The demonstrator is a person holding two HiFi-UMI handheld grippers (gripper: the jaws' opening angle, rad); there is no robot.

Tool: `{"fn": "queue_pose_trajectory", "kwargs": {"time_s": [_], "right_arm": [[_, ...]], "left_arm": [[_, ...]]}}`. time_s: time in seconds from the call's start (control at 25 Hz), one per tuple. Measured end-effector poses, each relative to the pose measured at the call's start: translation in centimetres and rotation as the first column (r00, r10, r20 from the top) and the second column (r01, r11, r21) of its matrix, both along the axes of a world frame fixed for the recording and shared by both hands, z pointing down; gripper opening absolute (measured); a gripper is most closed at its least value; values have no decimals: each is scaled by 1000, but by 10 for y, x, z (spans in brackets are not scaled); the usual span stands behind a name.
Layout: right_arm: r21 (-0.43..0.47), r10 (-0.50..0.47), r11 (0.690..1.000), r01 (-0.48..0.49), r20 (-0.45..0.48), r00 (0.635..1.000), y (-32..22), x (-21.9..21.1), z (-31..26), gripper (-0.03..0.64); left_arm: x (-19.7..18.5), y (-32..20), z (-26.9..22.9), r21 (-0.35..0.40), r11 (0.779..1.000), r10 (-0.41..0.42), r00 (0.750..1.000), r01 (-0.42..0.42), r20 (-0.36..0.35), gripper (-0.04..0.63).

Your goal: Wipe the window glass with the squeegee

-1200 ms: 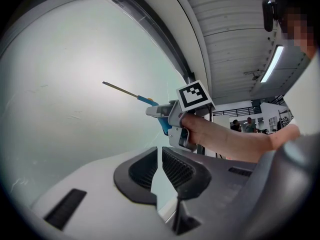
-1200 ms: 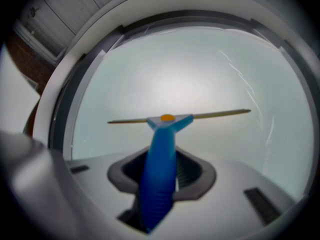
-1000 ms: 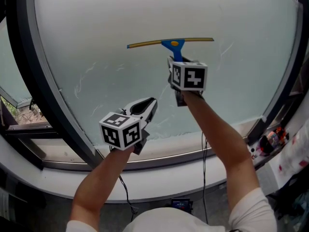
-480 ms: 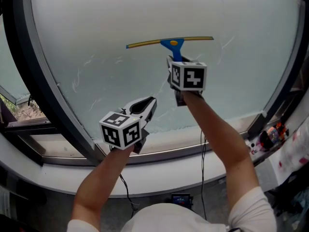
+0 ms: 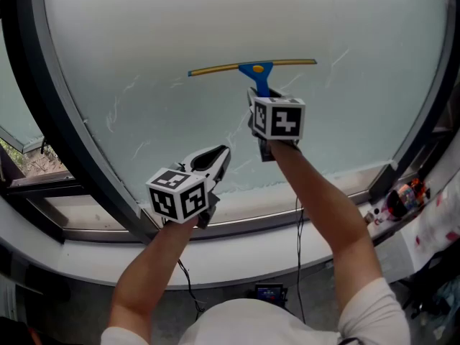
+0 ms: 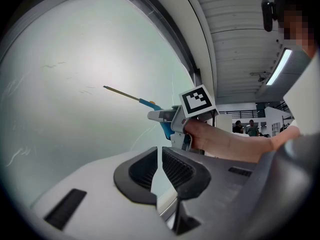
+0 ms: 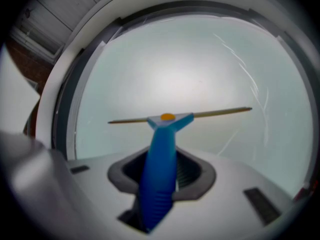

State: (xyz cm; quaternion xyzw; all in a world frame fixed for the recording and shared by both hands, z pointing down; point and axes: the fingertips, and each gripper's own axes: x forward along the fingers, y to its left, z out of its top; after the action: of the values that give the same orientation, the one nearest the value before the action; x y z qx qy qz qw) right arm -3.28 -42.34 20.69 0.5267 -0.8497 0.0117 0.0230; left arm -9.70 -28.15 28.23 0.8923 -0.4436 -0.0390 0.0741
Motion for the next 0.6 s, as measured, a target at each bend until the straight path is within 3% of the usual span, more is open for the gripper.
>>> {"fn": "queue_pose_trajectory", "kwargs": {"time_s": [0.6], "right_arm": [[-51, -10, 999, 10, 8, 1000, 3, -4, 33, 140]], "left_arm": [[-5, 3, 15, -16, 1000, -17, 1000, 17, -1, 52]]}}
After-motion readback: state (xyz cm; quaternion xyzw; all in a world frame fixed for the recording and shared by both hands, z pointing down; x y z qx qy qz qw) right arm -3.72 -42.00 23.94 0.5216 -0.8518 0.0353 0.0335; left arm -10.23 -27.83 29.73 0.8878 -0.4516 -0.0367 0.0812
